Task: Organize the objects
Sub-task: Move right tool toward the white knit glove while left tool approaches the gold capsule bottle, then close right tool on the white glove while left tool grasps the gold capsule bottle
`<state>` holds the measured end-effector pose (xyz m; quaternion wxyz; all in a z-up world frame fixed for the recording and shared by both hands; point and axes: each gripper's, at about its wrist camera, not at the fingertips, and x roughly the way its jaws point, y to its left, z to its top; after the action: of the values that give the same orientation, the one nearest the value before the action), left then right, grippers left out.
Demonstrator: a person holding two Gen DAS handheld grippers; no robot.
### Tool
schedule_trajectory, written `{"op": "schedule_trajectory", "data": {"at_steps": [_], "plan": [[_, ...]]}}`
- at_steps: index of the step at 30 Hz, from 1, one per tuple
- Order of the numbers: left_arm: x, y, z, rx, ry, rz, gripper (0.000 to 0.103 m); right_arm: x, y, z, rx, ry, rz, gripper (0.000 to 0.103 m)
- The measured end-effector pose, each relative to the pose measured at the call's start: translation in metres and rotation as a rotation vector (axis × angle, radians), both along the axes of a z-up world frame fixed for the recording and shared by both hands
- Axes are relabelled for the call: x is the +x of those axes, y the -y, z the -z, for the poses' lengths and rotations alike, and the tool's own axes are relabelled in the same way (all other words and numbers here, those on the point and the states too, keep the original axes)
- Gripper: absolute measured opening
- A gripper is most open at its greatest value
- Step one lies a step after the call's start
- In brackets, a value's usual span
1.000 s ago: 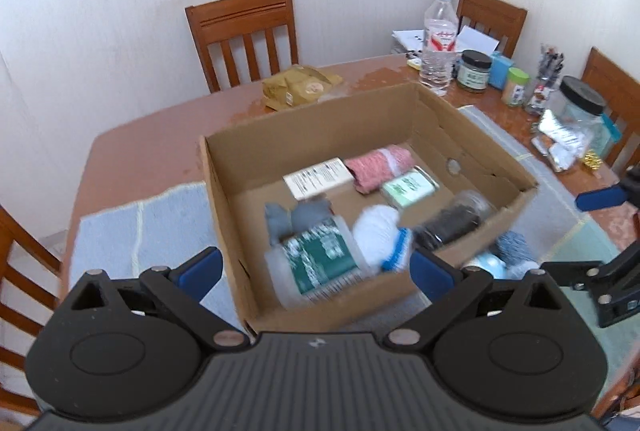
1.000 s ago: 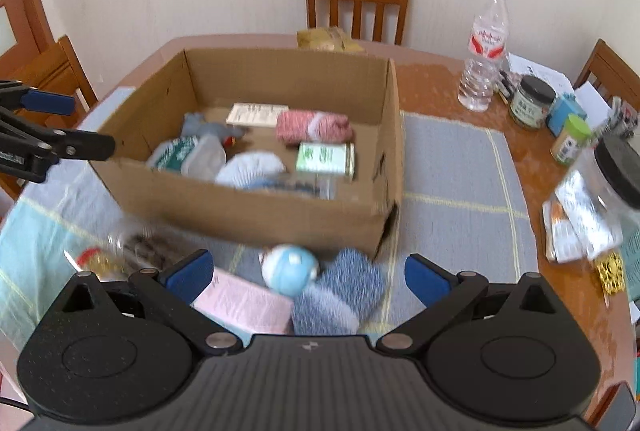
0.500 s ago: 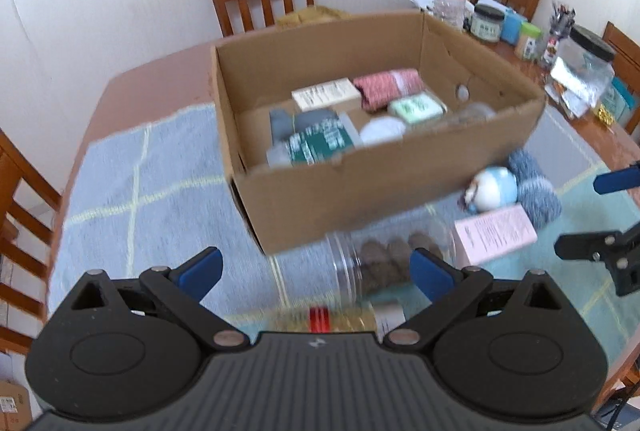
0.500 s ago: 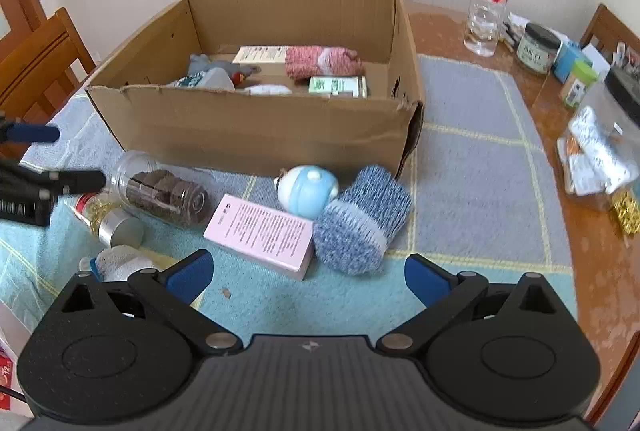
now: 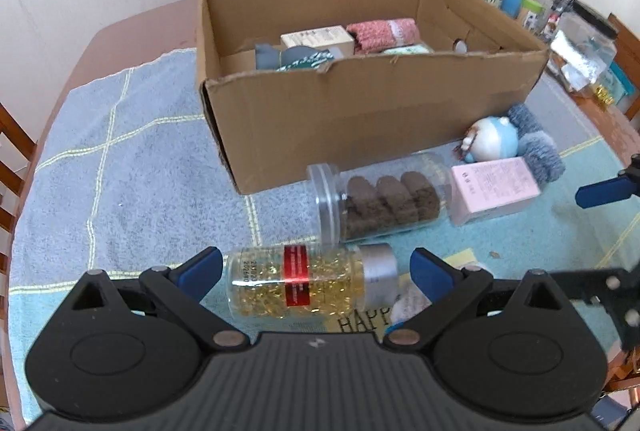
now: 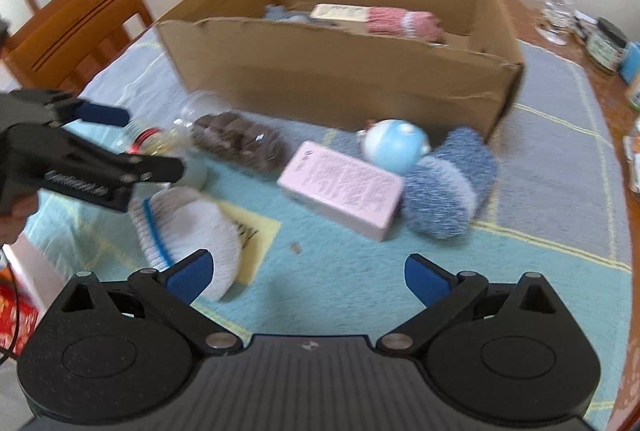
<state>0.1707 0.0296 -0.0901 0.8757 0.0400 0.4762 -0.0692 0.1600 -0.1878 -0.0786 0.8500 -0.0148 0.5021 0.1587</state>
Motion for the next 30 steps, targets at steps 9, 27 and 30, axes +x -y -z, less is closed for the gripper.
{"op": "schedule_trajectory", "data": {"at_steps": [9, 27, 30], "plan": [[0.007, -0.007, 0.015, -0.016, -0.034, -0.013, 0.1, 0.003, -0.04, 0.013, 0.032, -0.018, -0.19, 0.103], [0.006, -0.011, 0.024, 0.002, -0.004, 0.035, 0.1, -0.008, -0.101, 0.042, -0.102, 0.091, -0.373, 0.094], [0.006, -0.014, 0.027, -0.018, -0.018, 0.005, 0.1, -0.007, -0.101, 0.043, -0.1, 0.098, -0.362, 0.092]]}}
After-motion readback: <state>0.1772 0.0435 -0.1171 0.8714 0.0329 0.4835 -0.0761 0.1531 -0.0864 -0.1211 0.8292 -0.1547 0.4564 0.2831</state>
